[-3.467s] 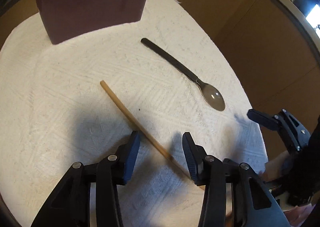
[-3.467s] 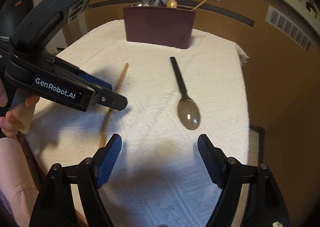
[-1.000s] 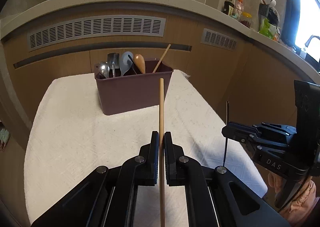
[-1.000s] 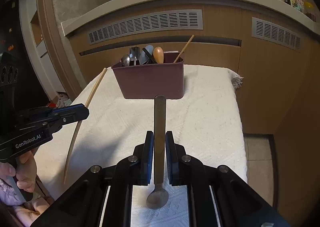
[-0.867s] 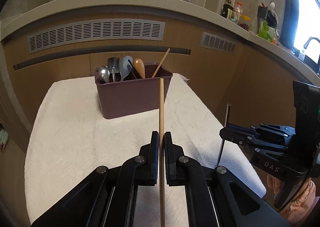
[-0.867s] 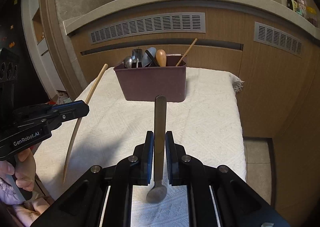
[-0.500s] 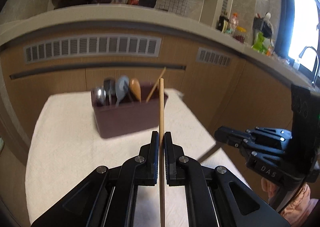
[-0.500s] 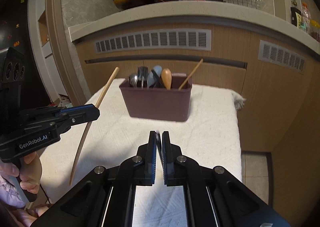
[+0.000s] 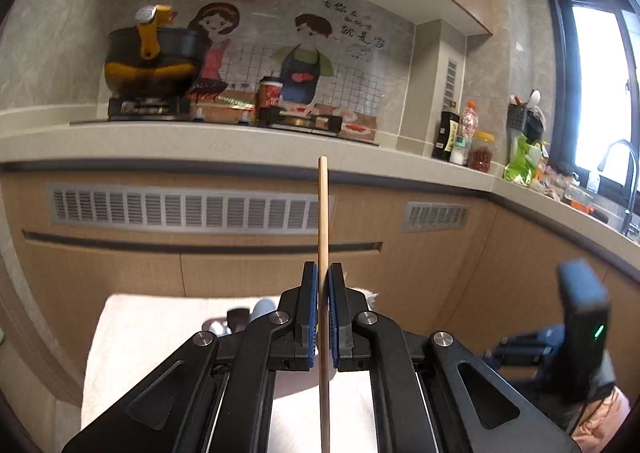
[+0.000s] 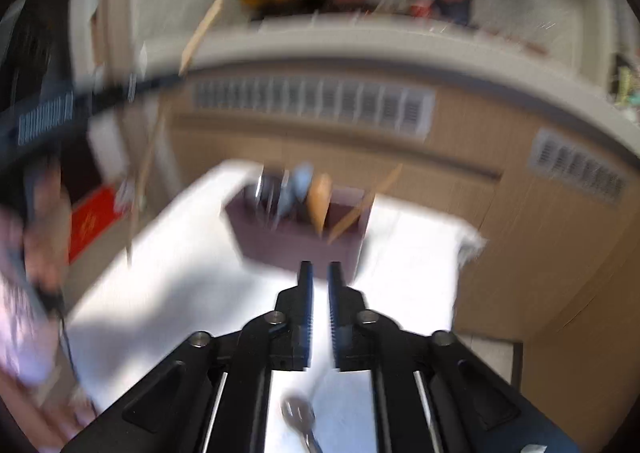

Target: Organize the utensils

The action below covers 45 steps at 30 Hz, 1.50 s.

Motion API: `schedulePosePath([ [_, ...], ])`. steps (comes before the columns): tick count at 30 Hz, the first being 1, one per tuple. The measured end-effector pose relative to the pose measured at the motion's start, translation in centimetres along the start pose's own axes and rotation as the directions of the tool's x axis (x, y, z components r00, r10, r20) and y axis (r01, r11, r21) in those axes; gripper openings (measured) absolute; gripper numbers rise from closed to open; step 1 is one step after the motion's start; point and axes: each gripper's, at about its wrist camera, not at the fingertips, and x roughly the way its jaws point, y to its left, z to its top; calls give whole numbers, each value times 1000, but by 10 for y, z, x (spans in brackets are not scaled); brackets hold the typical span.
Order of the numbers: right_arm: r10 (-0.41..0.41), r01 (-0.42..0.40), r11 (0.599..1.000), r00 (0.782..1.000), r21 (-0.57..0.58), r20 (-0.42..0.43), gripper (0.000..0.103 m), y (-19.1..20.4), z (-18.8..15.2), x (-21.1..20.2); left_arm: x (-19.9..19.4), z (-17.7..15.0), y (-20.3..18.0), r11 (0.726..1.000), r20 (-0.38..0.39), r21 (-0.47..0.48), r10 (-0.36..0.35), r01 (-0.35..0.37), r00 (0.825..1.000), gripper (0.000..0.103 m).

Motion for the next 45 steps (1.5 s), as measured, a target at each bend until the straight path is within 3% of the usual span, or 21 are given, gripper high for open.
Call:
schedulePosePath([
  [3, 55, -59, 998, 986, -21, -160, 31, -1, -41, 30, 3, -17, 9, 1000, -32, -24, -7, 7, 999, 5],
  [9, 74, -104, 992, 932, -68, -355, 35, 12, -104, 75, 8, -47, 19, 998, -90, -60, -2, -4, 996, 5],
  [11, 45, -90, 991, 924, -102, -381, 45, 16, -114, 86, 8, -54, 21, 997, -100, -75, -1, -7, 995, 5],
  [12, 18, -69, 990, 923, -119, -383, 52, 17, -117, 91, 7, -58, 21, 997, -104, -80, 0, -9, 995, 5],
  [14, -1, -49, 991, 926, -124, -377, 52, 14, -120, 97, 7, -63, 22, 996, -112, -87, 1, -11, 994, 5],
  [15, 4, -51, 992, 926, -115, -377, 47, 14, -120, 98, 8, -65, 23, 996, -119, -87, 3, -14, 993, 5],
  [16, 17, -61, 993, 926, -105, -377, 28, 15, -121, 97, 9, -66, 23, 996, -124, -88, 4, -15, 992, 5],
  [20, -16, -23, 992, 951, -123, -307, 30, 21, -105, 85, 8, -70, 26, 995, -119, -101, 7, -19, 993, 5],
  [24, 50, -62, 997, 976, -50, -213, 30, 15, -77, 62, 10, -72, 26, 995, -124, -92, 17, -29, 992, 5],
  [26, 41, -51, 997, 982, -51, -184, 30, 17, -70, 57, 15, -73, 30, 994, -146, -102, 20, -35, 989, 5],
  [30, 35, -41, 999, 985, -28, -167, 30, 17, -61, 55, 25, -81, 51, 983, -214, -139, 86, -118, 973, 7],
  [33, 31, -29, 999, 985, 14, -169, 30, 13, -60, 56, 36, -94, 78, 965, -318, -166, 142, -203, 938, 11],
  [35, 45, -40, 999, 985, 30, -168, 30, 9, -61, 66, 51, -106, 100, 943, -426, -213, 144, -254, 893, 34],
  [39, 27, -22, 999, 988, 35, -154, 30, 12, -59, 73, 90, -135, 129, 892, -573, -325, 78, -313, 816, 39],
  [42, 22, -17, 999, 991, 42, -131, 30, 13, -56, 73, 121, -145, 123, 898, -647, -272, 95, -346, 756, 39],
  [45, 18, -12, 999, 993, 51, -115, 30, 11, -56, 72, 151, -153, 107, 915, -696, -207, 112, -348, 709, 42],
])
